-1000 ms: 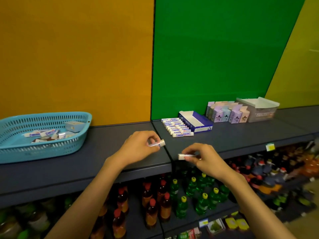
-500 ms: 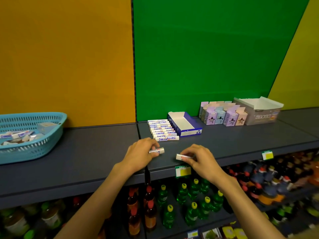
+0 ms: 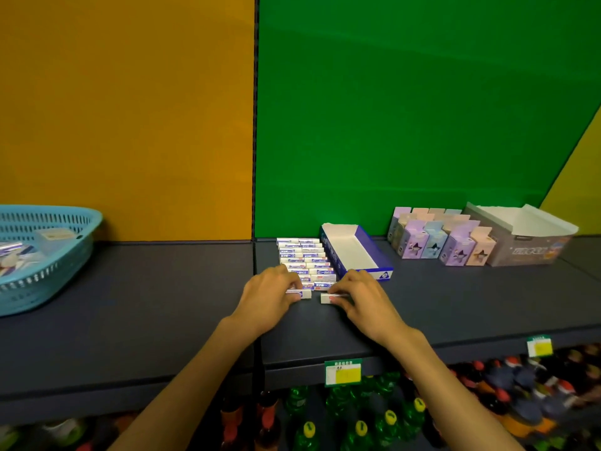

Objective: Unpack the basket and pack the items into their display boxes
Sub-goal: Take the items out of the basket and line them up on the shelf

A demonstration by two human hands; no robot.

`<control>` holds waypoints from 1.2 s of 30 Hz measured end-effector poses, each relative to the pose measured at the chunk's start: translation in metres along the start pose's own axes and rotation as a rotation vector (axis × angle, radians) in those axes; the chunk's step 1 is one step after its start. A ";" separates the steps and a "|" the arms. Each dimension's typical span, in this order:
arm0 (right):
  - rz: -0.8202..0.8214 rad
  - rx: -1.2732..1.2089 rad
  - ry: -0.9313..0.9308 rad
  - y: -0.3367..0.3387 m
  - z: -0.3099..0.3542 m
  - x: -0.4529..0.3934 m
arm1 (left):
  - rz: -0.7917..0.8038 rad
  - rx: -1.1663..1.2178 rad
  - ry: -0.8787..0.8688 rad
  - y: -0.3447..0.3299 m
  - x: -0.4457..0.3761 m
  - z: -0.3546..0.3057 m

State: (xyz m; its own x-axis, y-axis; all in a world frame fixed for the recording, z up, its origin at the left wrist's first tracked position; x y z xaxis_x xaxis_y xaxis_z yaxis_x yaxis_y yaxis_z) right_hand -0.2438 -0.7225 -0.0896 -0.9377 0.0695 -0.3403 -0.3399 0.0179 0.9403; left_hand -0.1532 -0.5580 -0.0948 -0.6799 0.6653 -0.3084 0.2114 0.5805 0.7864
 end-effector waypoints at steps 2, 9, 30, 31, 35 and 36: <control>0.004 0.016 0.019 -0.007 0.000 -0.007 | 0.000 -0.016 0.003 -0.003 -0.002 0.001; -0.038 0.047 0.091 -0.010 0.002 -0.022 | -0.018 -0.024 0.030 -0.004 -0.004 -0.004; -0.127 -0.237 0.454 0.054 0.131 -0.045 | -0.346 -0.320 0.373 0.146 0.124 -0.004; -0.130 -0.247 0.474 0.056 0.143 -0.047 | -0.361 -0.327 0.387 0.156 0.134 -0.002; -0.126 -0.273 0.543 0.062 0.196 -0.051 | -0.425 -0.356 0.455 0.197 0.178 0.016; -0.123 -0.280 0.559 0.063 0.211 -0.051 | -0.438 -0.364 0.471 0.207 0.189 0.021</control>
State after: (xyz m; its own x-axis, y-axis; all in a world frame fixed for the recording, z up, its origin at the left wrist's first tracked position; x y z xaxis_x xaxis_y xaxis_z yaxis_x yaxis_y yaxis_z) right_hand -0.2021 -0.5146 -0.0113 -0.7606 -0.4490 -0.4689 -0.3822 -0.2743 0.8825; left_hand -0.2235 -0.3024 -0.0020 -0.8951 0.0884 -0.4369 -0.3395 0.4998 0.7968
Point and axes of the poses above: each hand's wrist, its own x-axis away from the middle knuckle, its own y-axis out of the back of the hand, z = x × y, the point moved 6 cm from there along -x, towards the middle knuckle, and after that the axes turned 14 degrees about x, right-handed, at the moved point
